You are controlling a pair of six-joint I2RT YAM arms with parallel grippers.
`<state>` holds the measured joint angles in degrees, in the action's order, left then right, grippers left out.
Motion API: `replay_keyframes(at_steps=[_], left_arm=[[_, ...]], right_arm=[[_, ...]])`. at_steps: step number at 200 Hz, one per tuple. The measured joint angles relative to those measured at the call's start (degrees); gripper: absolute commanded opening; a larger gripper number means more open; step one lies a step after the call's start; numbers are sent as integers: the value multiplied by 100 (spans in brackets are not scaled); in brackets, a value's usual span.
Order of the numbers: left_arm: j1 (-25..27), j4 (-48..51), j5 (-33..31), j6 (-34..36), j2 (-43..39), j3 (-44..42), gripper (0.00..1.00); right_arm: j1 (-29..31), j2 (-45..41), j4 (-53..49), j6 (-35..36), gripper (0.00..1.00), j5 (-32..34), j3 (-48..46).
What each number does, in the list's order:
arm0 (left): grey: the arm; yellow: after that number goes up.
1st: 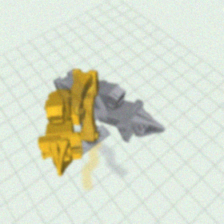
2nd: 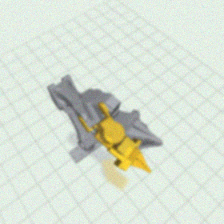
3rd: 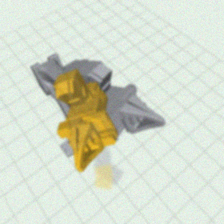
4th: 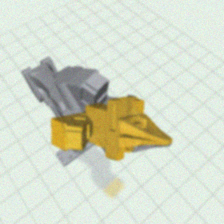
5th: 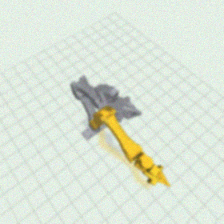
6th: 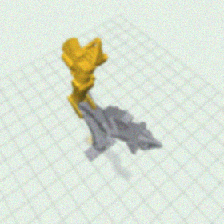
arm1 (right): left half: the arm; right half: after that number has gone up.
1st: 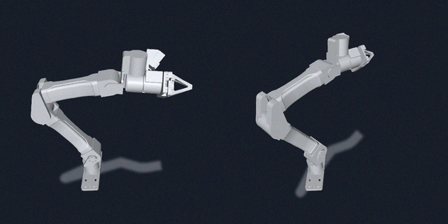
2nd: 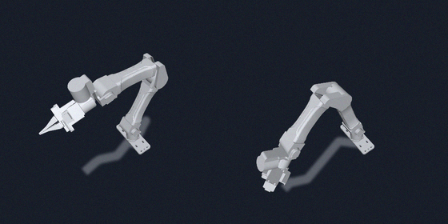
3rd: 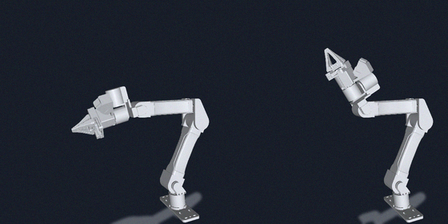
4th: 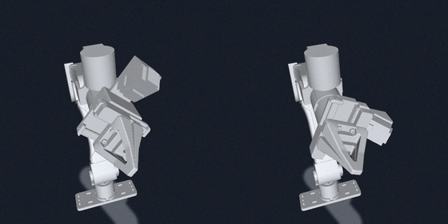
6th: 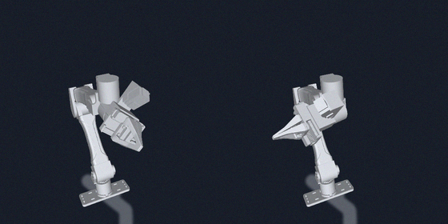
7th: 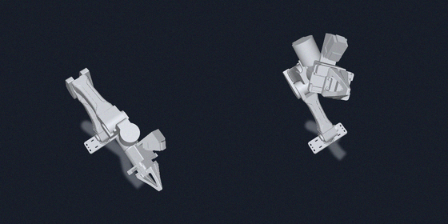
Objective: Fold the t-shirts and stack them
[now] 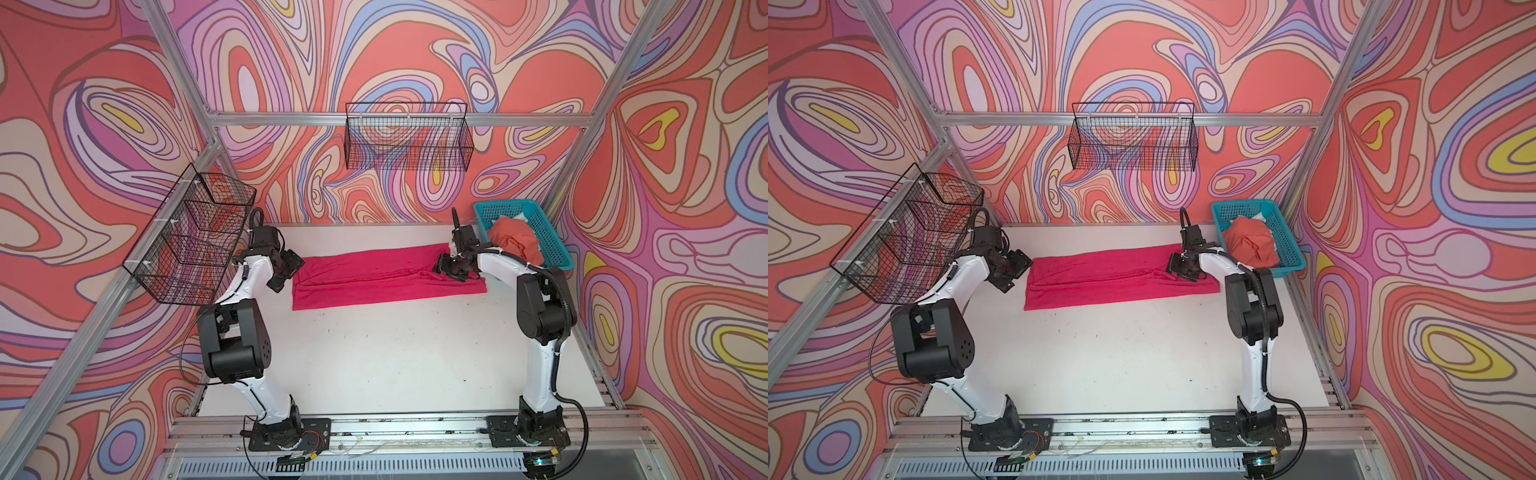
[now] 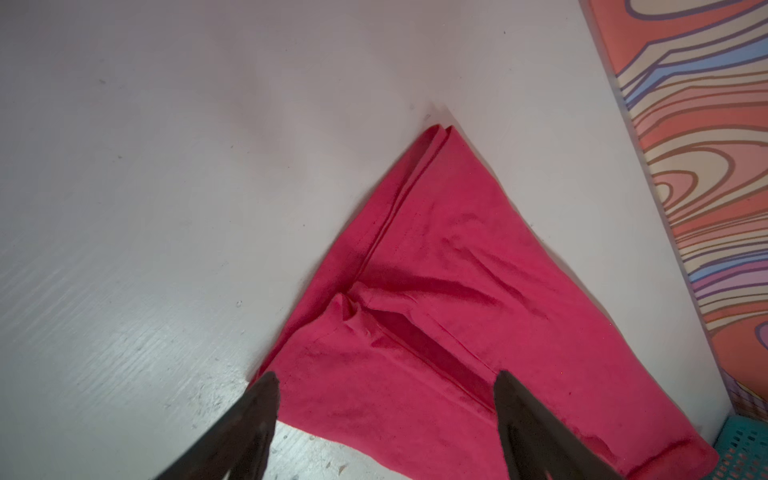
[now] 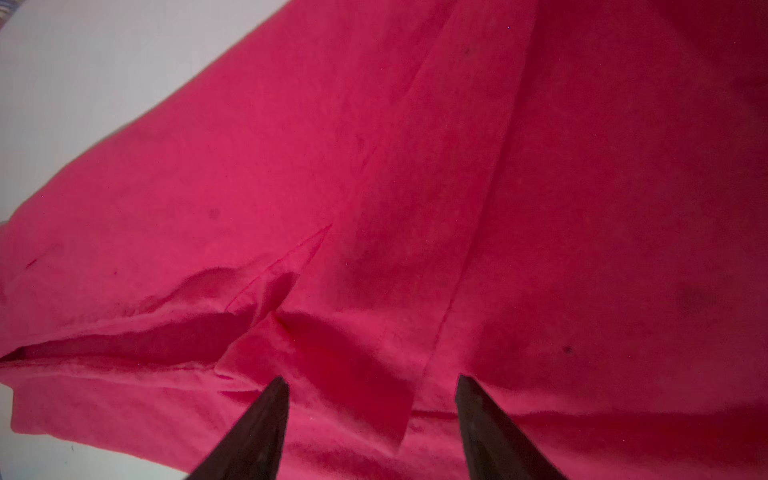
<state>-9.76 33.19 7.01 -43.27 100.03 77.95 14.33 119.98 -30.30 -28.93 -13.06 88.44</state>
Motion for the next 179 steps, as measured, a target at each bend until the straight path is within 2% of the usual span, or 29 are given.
replay_keyframes(at_steps=[40,67,115,141,151,179], left_arm=[[50,9,0,2,-9,-260,84],[50,39,-2,2,-9,-317,84],[50,39,0,4,-15,-317,83],[50,37,0,7,-15,-317,83],[50,39,0,13,-15,-317,83],[50,39,0,15,-15,-317,83]], right_arm=[[74,0,127,-245,66,-70,-105],[76,0,295,-382,55,-107,-140],[76,0,466,-614,18,-160,-326],[79,0,531,-636,3,-186,-328],[81,0,542,-691,0,-179,-328],[83,0,542,-669,0,-177,-326]])
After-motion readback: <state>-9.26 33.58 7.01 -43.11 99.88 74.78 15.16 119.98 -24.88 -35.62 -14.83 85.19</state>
